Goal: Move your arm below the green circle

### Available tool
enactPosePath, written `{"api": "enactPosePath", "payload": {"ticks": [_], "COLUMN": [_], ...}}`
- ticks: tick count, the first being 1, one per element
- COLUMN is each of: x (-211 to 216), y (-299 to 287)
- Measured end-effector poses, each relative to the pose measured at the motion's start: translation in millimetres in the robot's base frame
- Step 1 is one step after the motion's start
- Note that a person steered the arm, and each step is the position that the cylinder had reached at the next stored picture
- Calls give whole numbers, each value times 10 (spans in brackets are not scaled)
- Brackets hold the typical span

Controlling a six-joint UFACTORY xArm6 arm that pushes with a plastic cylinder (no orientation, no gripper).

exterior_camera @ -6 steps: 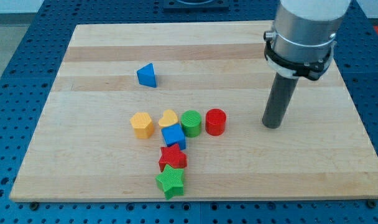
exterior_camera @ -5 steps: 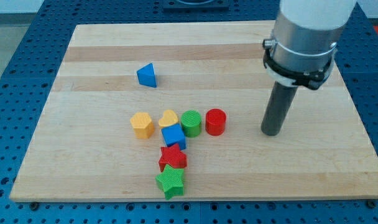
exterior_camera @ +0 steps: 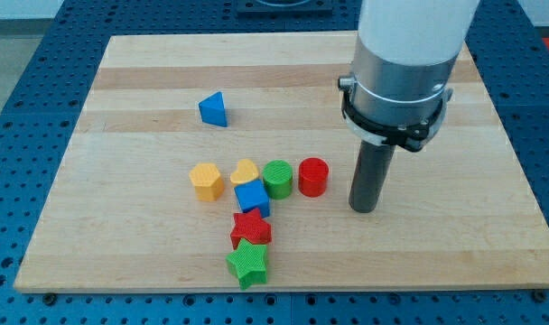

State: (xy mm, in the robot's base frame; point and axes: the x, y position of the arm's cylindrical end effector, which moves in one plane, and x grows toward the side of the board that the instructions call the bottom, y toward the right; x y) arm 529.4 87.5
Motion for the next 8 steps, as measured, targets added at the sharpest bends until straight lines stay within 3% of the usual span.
{"api": "enactPosePath", "payload": {"ticks": [8], "x": [134], "y": [-358]}}
